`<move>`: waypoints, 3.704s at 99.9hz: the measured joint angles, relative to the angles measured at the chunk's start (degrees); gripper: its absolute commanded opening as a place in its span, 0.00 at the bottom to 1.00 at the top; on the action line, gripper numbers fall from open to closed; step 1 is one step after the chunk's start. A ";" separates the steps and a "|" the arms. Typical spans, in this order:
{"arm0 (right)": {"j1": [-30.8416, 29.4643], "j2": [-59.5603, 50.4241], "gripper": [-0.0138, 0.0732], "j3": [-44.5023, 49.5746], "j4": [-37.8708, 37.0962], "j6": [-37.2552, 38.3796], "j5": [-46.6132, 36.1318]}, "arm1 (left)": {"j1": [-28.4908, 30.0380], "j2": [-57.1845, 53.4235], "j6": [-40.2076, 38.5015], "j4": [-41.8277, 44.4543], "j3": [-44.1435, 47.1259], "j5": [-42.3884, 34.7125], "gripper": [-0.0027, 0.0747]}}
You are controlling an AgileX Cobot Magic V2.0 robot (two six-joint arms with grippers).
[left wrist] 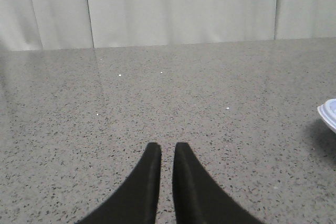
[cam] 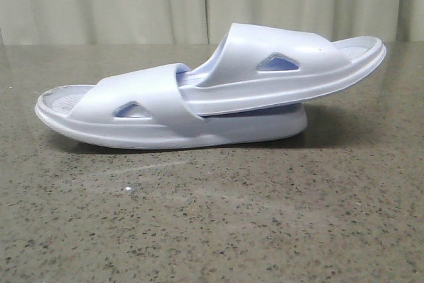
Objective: Insert blue slippers together front up
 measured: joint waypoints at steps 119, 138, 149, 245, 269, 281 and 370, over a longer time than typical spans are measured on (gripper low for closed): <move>0.00 0.00 0.04 0.00 0.00 0.00 0.11 | 0.00 0.00 -0.15 -0.31 0.00 0.00 0.06; 0.00 0.00 0.04 0.00 -12.17 7.65 5.17 | 0.00 0.00 -0.15 -0.31 0.00 0.00 0.06; 0.00 0.00 0.04 0.00 -25.86 18.91 9.23 | 0.00 0.00 -0.15 -0.31 0.00 0.00 0.06; -15.36 -8.93 0.04 13.47 -84.93 83.52 13.60 | 0.00 0.00 -0.15 -0.31 0.00 0.00 0.06; -15.36 -9.74 0.04 14.44 -85.04 84.05 12.24 | 0.00 0.00 -0.25 -0.31 0.00 0.00 0.06; -15.36 -10.67 0.04 14.44 -85.23 85.00 13.02 | 0.00 0.00 -0.25 -0.31 0.00 0.00 0.06; -17.07 -14.98 0.04 14.44 -86.51 85.68 19.52 | 0.00 0.00 -0.25 -0.31 0.00 0.00 0.06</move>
